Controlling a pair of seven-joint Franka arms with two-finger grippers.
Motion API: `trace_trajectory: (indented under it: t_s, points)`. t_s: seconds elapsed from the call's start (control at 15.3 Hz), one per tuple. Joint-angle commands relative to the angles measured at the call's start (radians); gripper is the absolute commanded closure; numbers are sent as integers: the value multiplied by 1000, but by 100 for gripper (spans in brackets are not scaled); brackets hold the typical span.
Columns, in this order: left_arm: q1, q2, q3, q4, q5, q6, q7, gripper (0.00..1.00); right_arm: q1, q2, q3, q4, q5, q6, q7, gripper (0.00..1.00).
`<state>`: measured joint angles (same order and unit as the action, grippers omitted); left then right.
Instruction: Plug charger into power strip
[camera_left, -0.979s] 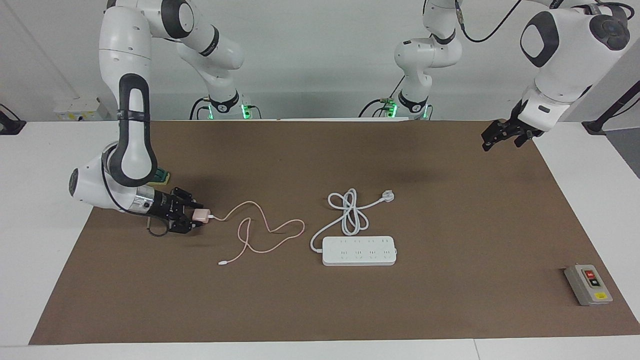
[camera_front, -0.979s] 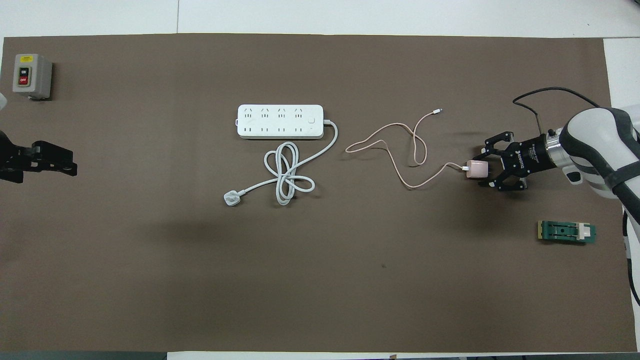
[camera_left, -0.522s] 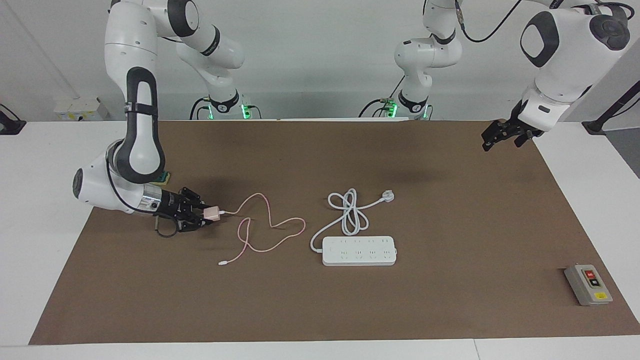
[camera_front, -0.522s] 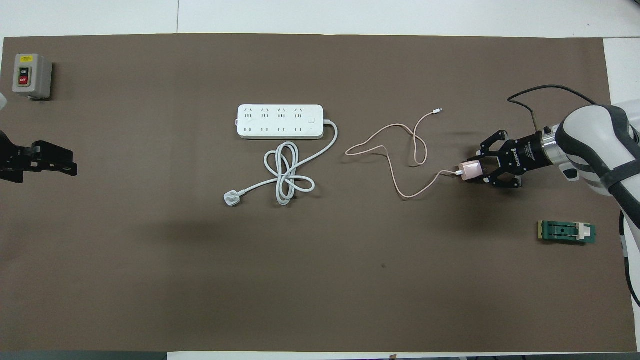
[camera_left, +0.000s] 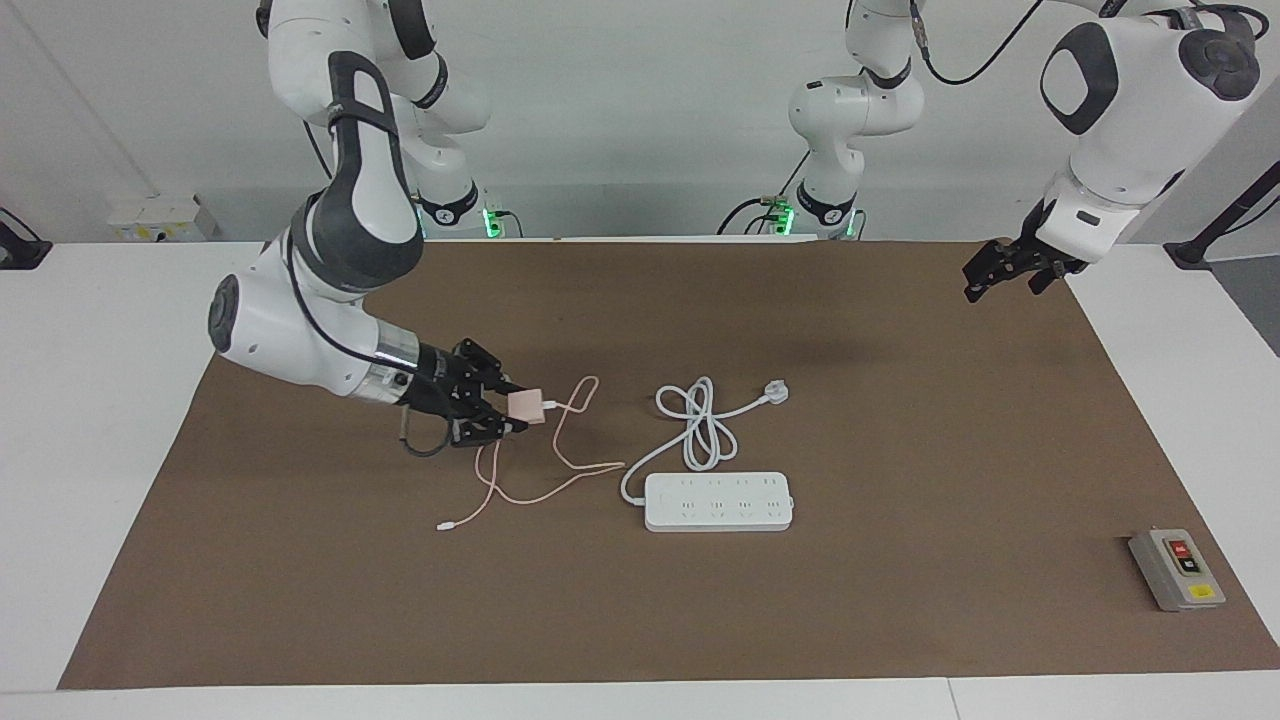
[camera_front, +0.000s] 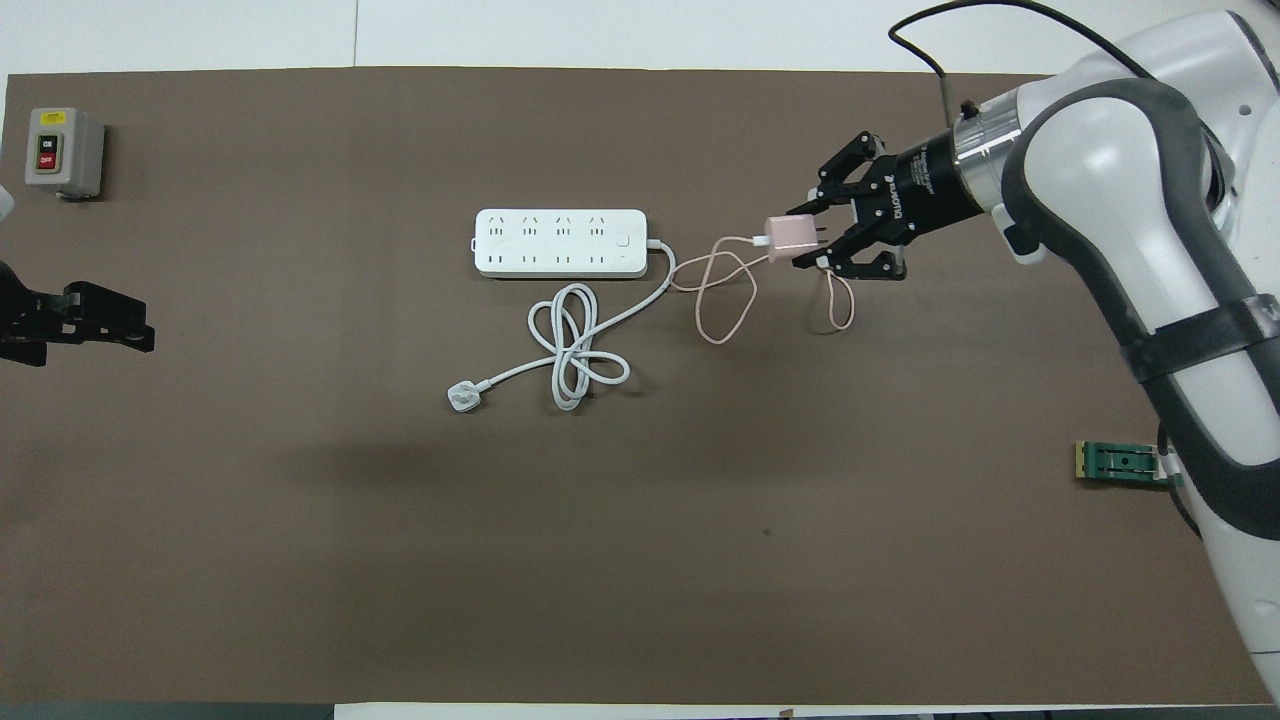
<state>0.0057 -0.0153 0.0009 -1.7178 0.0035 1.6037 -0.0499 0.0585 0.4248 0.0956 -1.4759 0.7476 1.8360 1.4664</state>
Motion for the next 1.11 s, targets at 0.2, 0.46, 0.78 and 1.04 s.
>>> trace_trajectory:
  t_s: [0.2,0.46,0.78,1.04]
  points:
    - [2,-14,4,-8,-10,9,9,0,226,25,-5,34,96,279,147,100]
    - [2,-14,4,-8,-10,9,9,0,372,54,-7,31,82,412,163,100]
    - [2,-14,4,-8,-10,9,9,0,420,75,-8,22,68,442,169,100]
    - [2,-14,4,-8,-10,9,9,0,419,87,-10,14,68,440,173,100]
